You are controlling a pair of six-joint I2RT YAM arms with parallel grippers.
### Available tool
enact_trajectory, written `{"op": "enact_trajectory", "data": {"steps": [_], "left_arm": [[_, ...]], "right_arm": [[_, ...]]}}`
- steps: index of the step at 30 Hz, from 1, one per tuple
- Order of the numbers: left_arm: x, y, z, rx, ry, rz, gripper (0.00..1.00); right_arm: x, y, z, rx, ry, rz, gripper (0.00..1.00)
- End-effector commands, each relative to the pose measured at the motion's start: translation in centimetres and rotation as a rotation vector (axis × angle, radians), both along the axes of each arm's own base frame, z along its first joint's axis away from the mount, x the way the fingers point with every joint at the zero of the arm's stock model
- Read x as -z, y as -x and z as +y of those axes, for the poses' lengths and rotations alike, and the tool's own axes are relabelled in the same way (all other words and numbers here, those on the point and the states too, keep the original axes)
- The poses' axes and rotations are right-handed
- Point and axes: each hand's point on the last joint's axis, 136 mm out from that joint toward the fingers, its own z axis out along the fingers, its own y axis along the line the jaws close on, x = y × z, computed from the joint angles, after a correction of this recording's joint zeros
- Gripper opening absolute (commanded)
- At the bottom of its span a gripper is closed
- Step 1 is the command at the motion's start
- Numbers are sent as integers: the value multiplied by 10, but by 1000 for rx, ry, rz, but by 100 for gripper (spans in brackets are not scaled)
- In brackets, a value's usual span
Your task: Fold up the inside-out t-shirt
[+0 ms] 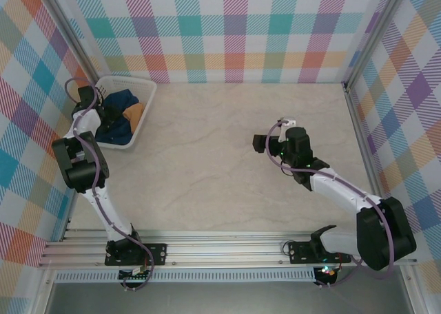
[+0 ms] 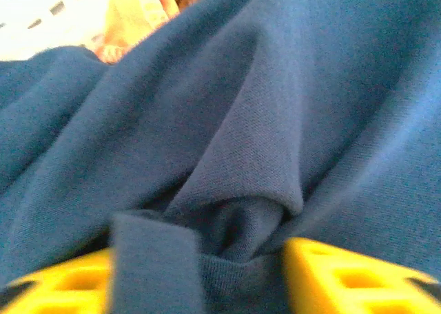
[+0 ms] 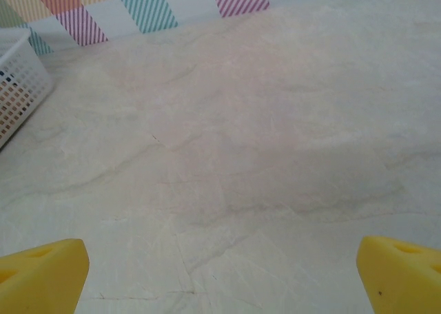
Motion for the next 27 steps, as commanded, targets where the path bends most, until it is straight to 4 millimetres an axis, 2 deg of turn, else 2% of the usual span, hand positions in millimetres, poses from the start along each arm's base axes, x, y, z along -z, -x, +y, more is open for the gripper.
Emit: {"op": "enact_trajectory", "data": {"steps": [1,2,5,7,8,10,12,13,15,18,21,24,27], "left_arm": [[-57,-5,1,8,-26,-114,22],[-75,-4,5,-8,-61,-145,17],[-161,11,11,-47,-215,-276,7],[-229,26,2,-58,-314,-405,1],[-257,32,-6,-50,-336,-471,0],[-319,47,-42,21,-349,-636,0],[-371,64,-78,105,-360,-789,0],[-388,70,-91,135,-357,-843,0],[-426,87,-137,272,-322,-967,0],[-450,103,-195,459,-273,-1032,0],[-448,114,-244,621,-230,-1013,0],[-432,120,-285,745,-171,-980,0],[-402,119,-322,839,-135,-922,0]], "right_arm": [[-8,-2,6,-5,-26,1,100],[-7,-2,5,-4,-26,5,100],[-5,-1,5,-2,-25,16,100],[-3,-2,6,0,-30,25,100],[-3,-3,6,2,-34,27,100],[-3,-5,8,2,-44,32,100],[-3,-6,9,1,-46,34,100],[-4,-7,9,3,-45,34,100],[-8,-9,8,4,-28,27,100],[-18,-11,1,24,18,12,100],[-32,-10,-7,38,77,-11,100],[-55,-4,-19,57,137,-51,100],[-80,6,-39,99,183,-82,100]]}}
